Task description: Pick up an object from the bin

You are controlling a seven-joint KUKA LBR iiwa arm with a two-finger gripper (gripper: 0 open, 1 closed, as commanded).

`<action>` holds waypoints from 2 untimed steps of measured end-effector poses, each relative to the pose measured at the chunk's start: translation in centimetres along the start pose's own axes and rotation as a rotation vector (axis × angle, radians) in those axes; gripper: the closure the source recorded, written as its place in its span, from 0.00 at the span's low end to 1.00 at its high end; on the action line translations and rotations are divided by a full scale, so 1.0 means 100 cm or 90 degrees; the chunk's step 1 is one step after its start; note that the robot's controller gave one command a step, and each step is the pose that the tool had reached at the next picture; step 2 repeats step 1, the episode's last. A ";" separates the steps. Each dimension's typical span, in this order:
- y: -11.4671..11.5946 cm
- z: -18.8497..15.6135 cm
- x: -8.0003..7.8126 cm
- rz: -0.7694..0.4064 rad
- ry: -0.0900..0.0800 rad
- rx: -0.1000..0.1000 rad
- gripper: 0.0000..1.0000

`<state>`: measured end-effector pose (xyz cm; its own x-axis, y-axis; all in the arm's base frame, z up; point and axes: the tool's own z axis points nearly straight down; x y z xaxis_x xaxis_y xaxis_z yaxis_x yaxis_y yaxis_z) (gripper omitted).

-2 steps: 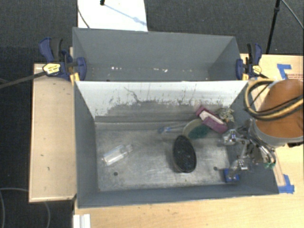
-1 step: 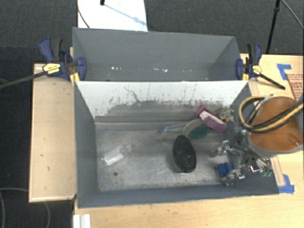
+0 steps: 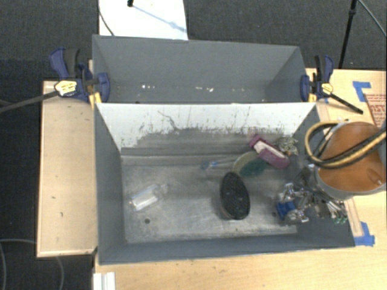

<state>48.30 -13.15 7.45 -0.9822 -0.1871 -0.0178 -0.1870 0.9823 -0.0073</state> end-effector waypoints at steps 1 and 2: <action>0.024 -0.220 -0.012 -0.113 0.004 -0.002 1.00; 0.024 -0.220 -0.012 -0.113 0.004 -0.002 1.00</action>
Offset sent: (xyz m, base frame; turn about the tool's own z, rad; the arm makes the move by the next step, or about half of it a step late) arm 0.0009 0.0267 0.2148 -0.1774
